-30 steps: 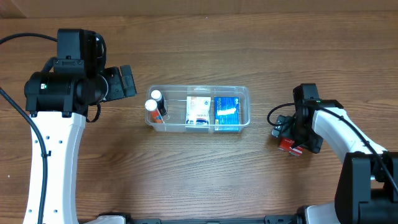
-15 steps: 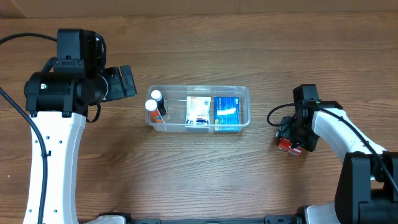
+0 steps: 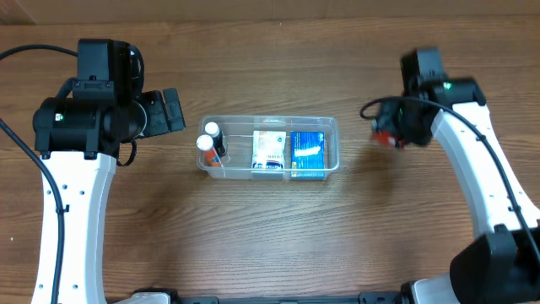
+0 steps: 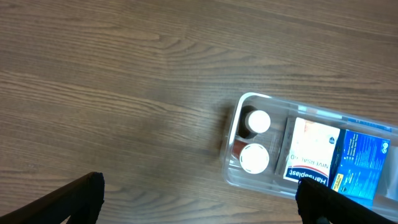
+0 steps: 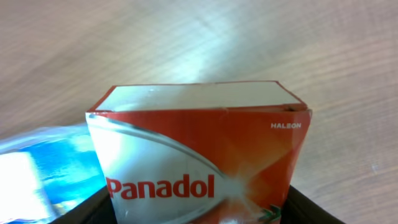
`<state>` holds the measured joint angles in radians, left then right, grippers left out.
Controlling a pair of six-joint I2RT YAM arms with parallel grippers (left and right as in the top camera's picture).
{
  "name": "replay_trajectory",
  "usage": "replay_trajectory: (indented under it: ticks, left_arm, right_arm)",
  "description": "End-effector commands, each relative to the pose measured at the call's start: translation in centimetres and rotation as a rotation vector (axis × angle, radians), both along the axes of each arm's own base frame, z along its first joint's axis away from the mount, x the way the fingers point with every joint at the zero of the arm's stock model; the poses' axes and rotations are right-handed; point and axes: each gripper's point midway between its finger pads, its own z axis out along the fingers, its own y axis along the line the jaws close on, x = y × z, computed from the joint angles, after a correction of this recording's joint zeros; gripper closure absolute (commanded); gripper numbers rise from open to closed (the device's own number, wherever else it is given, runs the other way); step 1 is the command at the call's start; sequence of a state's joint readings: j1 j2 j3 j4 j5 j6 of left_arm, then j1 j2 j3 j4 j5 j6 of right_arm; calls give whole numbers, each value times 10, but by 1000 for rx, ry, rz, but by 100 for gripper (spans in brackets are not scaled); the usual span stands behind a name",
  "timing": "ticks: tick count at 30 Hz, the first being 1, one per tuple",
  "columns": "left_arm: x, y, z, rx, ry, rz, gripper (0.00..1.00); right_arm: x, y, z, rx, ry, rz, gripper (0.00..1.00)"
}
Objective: Pack container
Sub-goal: 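Grasp the red Panadol box with the right gripper, then place the Panadol box into the container and release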
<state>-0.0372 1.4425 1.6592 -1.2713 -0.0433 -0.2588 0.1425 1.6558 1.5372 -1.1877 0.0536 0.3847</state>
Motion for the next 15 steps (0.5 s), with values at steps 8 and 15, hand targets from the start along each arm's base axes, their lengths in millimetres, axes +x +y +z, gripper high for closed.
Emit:
replay_trajectory:
  ticks: [8, 15]
  left_arm:
    - [1, 4, 2, 7, -7, 16, 0]
    - [1, 4, 2, 7, -4, 16, 0]
  right_arm:
    - [-10, 134, 36, 59, -130, 327, 36]
    - [-16, 150, -24, 14, 26, 347, 35]
